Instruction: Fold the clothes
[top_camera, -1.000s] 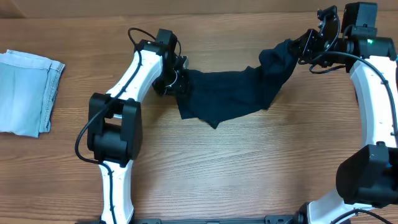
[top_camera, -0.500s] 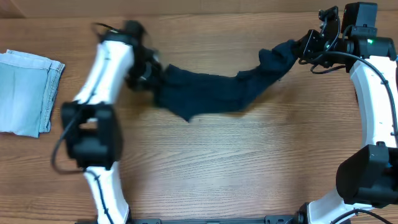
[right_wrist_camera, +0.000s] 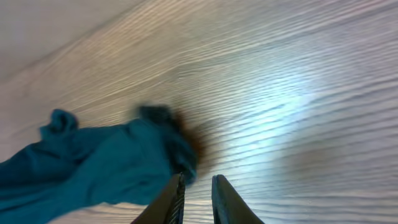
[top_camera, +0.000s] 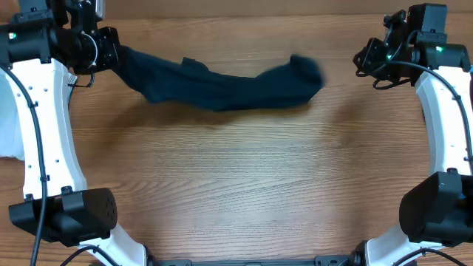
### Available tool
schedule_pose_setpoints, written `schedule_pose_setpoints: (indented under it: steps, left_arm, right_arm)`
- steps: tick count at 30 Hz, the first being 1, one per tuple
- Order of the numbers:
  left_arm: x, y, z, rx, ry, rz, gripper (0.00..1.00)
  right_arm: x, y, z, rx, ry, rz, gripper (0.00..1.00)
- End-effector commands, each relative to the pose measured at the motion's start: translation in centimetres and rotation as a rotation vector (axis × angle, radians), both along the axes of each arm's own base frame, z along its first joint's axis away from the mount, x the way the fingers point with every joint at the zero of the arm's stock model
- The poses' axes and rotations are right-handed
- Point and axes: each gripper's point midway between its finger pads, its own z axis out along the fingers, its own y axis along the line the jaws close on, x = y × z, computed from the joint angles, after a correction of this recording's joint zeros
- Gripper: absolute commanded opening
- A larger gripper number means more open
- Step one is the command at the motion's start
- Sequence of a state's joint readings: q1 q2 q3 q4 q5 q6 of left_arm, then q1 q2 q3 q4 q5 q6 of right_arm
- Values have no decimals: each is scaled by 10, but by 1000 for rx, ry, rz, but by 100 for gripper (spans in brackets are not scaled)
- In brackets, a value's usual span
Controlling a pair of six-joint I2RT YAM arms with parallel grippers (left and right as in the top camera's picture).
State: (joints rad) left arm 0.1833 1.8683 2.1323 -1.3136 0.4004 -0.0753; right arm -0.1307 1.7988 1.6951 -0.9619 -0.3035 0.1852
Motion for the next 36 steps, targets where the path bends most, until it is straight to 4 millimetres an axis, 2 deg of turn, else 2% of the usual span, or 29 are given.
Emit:
schedule_pose_setpoints:
  steps: [1, 2, 4, 7, 10, 14, 16, 19, 21, 23, 25, 26, 28, 32, 36]
  left_arm:
    - [-2, 1, -2, -5, 8, -5, 4]
    - [-3, 0, -3, -6, 15, -6, 4]
    - [-7, -1, -5, -11, 37, -7, 4]
    - [-12, -1, -8, -9, 57, -15, 4]
    - [-14, -2, -9, -8, 65, -20, 4]
    - [-16, -3, -9, -9, 71, -23, 4]
    - [-16, -4, -9, -9, 71, -25, 4]
    - [-16, -5, -9, -9, 71, -29, 5]
    - [-15, -6, -9, -8, 69, -30, 5]
    - [-15, -6, -9, -8, 68, -30, 6]
    - [-15, -6, -9, -8, 68, -31, 6]
    - [-15, -6, -9, -8, 68, -31, 6]
    - [-15, -6, -9, -8, 69, -31, 7]
    - [-15, -6, -9, -6, 69, -34, 8]
    - [-15, -6, -9, -5, 66, -34, 8]
  right_arm:
    - [-2, -15, 10, -73, -18, -44, 20]
    - [-3, -14, 10, -69, -14, -42, 20]
    - [-5, -5, 10, -35, -8, -15, 30]
    - [-14, 29, 12, 57, -3, 128, 45]
    - [-18, 56, 3, 91, 17, 204, 51]
    - [-26, 123, -31, 65, 17, 445, 62]
    - [-26, 150, -50, 39, 17, 507, 65]
    - [-11, 165, -85, -30, 46, 449, 66]
    - [-8, 177, -101, -17, 57, 475, 66]
    - [-6, 187, -129, -18, 90, 495, 66]
    - [-8, 188, -154, -30, 139, 497, 65]
    - [-14, 184, -175, -43, 196, 491, 63]
    - [-23, 173, -191, -78, 266, 471, 59]
    - [-46, 136, -201, -188, 416, 372, 56]
    - [-72, 111, -204, -256, 553, 313, 53]
